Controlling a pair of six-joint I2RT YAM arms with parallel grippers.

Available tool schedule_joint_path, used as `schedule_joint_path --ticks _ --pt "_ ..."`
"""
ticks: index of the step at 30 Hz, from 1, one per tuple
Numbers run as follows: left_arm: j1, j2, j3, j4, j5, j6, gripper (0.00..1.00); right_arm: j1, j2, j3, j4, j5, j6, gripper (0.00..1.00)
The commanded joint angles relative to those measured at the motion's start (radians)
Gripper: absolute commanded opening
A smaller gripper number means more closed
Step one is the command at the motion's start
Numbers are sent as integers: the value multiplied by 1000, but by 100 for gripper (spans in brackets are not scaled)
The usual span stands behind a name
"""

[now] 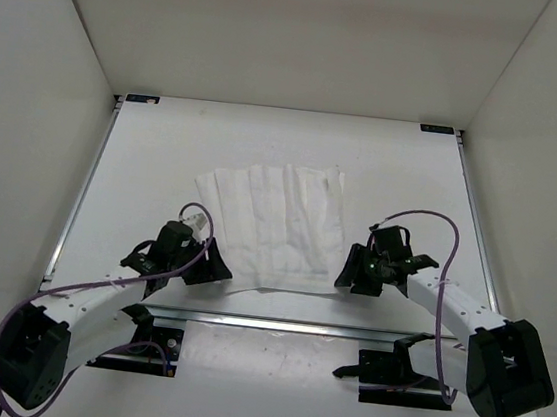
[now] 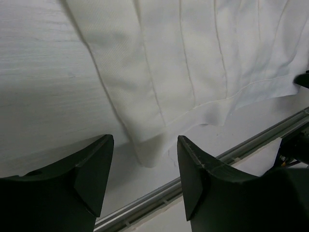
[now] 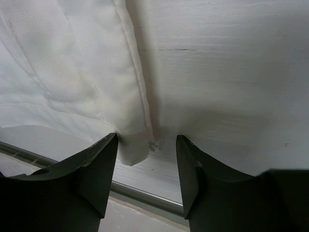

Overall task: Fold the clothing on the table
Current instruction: Fold the skirt

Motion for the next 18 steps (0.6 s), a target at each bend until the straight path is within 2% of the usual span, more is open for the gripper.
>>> schedule_joint_path --ticks 1,3,4,5,6,8,10,13,15,16,17,18 --pt "-47 47 -19 41 -28 -31 66 27 14 -31 70 4 20 46" --pt "-78 84 -8 61 -33 -43 65 39 34 -40 89 -1 30 42" --pt "-100 106 -13 77 -28 -54 61 38 43 -33 90 -1 36 40" --pt "-108 121 -10 98 -18 -49 46 45 53 -37 92 -4 27 32" --pt "-116 123 -11 109 -8 -67 25 49 59 -31 96 -10 30 16" --pt "-102 112 9 103 1 -51 0 49 42 -11 83 -18 19 0" --pt "-55 100 90 27 -19 19 0 36 7 29 66 -10 -27 0" --pt "57 150 338 -113 -27 153 0 -36 20 185 29 -31 -96 0" --pt "103 279 609 -185 -10 205 0 -102 72 393 10 -77 -127 0" --pt "114 319 689 -204 -34 234 0 -122 127 534 -11 -102 -136 0" --pt "119 401 868 -257 -50 257 0 -123 181 608 -25 -87 -144 0" --pt "123 469 1040 -317 -54 271 0 -110 203 782 -75 -80 -157 0"
